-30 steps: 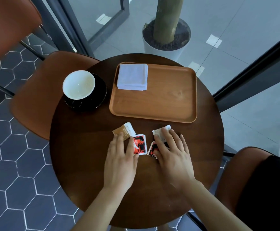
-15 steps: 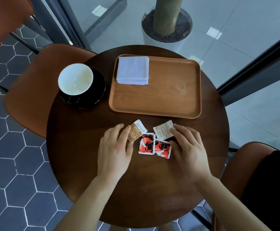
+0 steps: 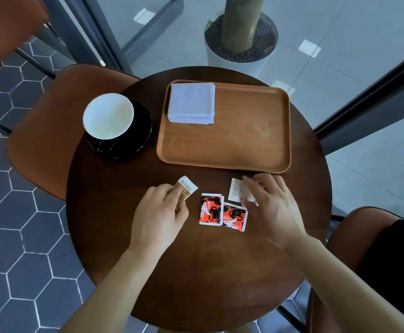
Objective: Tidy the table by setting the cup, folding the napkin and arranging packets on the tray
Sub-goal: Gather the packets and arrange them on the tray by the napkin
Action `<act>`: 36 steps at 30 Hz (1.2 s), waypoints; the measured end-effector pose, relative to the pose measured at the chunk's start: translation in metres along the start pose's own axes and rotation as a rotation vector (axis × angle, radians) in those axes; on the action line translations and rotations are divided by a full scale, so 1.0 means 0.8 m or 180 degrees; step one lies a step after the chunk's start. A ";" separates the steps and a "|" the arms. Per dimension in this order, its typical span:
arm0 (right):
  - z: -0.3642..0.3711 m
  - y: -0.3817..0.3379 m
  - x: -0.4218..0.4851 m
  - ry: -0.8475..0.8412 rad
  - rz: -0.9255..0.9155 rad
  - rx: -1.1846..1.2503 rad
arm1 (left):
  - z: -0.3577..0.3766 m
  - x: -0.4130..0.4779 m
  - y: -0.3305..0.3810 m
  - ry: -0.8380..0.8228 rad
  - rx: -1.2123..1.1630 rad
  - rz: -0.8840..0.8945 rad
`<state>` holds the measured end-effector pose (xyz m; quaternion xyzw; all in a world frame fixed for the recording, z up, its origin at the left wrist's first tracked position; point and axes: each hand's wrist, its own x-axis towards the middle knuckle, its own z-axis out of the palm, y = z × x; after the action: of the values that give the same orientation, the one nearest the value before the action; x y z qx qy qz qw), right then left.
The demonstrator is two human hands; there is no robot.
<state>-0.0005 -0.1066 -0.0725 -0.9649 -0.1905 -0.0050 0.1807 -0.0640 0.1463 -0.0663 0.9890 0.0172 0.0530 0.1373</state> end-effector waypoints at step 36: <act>0.002 -0.130 0.019 -0.0417 0.1805 0.3151 | -0.010 -0.043 -0.031 -0.0138 -0.0762 -0.0387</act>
<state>-0.0248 -0.0106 -0.0370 -0.7770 0.0853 0.1933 0.5930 -0.0996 0.1710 -0.0691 0.9635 0.0677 0.0248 0.2576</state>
